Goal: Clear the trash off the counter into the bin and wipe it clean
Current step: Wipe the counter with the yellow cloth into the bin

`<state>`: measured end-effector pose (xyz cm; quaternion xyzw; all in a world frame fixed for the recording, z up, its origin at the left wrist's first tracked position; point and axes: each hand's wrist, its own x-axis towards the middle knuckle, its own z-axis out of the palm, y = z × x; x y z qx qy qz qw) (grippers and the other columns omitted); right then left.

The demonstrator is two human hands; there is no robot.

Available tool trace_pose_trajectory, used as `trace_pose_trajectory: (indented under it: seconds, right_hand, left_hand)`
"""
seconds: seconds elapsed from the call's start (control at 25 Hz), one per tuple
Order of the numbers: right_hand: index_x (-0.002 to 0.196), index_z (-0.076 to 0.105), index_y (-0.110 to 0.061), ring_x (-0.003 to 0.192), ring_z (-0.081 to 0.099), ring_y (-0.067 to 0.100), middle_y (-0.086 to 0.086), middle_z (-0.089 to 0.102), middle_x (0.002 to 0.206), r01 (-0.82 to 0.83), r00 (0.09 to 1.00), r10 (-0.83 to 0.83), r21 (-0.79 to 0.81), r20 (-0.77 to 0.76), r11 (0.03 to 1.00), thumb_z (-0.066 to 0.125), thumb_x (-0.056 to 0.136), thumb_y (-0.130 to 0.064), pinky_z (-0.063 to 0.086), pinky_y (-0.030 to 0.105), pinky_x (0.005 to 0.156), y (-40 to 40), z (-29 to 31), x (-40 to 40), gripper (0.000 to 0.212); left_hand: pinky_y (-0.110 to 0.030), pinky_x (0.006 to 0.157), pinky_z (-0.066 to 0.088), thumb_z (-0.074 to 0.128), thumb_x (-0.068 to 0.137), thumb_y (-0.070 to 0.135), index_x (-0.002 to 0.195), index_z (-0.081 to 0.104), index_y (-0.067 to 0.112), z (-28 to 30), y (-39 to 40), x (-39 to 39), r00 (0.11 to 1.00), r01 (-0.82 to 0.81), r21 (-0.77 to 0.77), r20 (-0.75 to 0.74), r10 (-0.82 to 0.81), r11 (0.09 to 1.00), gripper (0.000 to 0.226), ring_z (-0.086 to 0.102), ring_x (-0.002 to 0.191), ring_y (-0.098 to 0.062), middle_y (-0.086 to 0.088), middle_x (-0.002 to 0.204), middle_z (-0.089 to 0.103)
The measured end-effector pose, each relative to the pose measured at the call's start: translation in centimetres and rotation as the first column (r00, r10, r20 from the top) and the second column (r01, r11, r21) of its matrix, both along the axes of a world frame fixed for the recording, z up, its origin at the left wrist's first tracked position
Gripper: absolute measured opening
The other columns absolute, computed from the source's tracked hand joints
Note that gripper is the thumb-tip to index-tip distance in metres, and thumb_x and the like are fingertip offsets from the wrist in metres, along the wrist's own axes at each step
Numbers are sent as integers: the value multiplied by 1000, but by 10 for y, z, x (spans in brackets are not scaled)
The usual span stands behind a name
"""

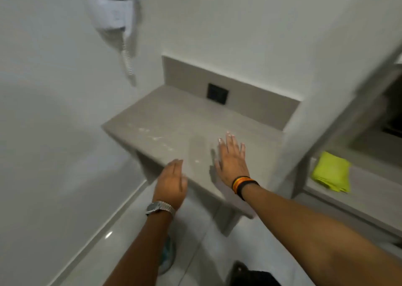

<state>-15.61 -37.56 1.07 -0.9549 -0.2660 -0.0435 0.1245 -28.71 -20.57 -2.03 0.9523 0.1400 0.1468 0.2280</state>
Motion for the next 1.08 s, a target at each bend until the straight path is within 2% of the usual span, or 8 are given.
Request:
trace_pose_trajectory:
  seconds: [0.2,0.32,0.52,0.6,0.72,0.84,0.96,1.08]
  right_hand:
    - [143,37,-15,146,23,35,16,25,159,370,927,-374,100,18,924,53,86,-28,22,56,118,-163,20,84,60]
    - [139,44,-11,142,31,36,19,33,154,513,857,-513,136,-38,847,56,85,-24,30,48,115,-267,1,127,58]
    - [144,38,-8,141,31,40,21,27,156,745,631,-659,84,-409,661,55,94,-29,34,46,112,-404,-72,180,57]
    - [142,39,-7,132,42,40,22,40,148,768,552,-660,3,-510,640,56,92,-34,36,45,110,-424,-91,194,59]
    - [138,42,-6,121,51,40,22,53,133,750,547,-610,12,-574,662,61,88,-29,41,43,104,-422,-96,206,58]
    - [135,45,-14,113,59,39,18,62,126,793,535,-493,206,-686,573,61,85,-14,50,45,96,-400,-83,200,53]
    - [126,53,-22,105,63,34,11,67,115,741,628,-344,403,-698,537,60,86,-13,49,36,90,-353,-64,174,42]
    - [122,56,-12,106,61,33,14,67,116,551,794,-195,544,-576,633,65,85,-12,46,36,86,-282,-41,177,38]
  left_hand:
    - [-39,109,43,42,94,15,135,53,2,23,-133,113,973,211,-36,101,-207,977,45,54,123,-32,-18,133,60]
    - [-36,100,45,37,90,24,126,61,3,12,-238,177,945,320,-120,111,-307,940,48,63,110,-33,-16,121,66]
    - [-42,97,51,52,88,30,124,63,2,-31,-395,258,925,192,-467,-208,-319,863,47,63,111,-39,-22,119,68]
    - [-43,94,52,54,90,25,122,61,3,-45,-432,276,902,93,-478,-331,-278,873,40,62,111,-39,-21,118,65]
    - [-41,93,50,56,91,17,122,57,3,-61,-454,292,865,52,-409,-437,-245,911,33,59,111,-37,-19,123,59]
    - [-36,80,53,66,84,22,98,68,6,-54,-450,295,859,-74,-438,-484,-166,896,21,66,99,-34,-16,105,69]
    - [-31,56,49,70,72,37,68,62,14,-27,-417,274,922,-243,-487,-385,44,839,25,62,63,-22,-2,64,66]
    - [-33,56,43,69,69,38,66,55,17,3,-355,243,936,-352,-491,-190,296,797,25,55,60,-22,3,59,54]
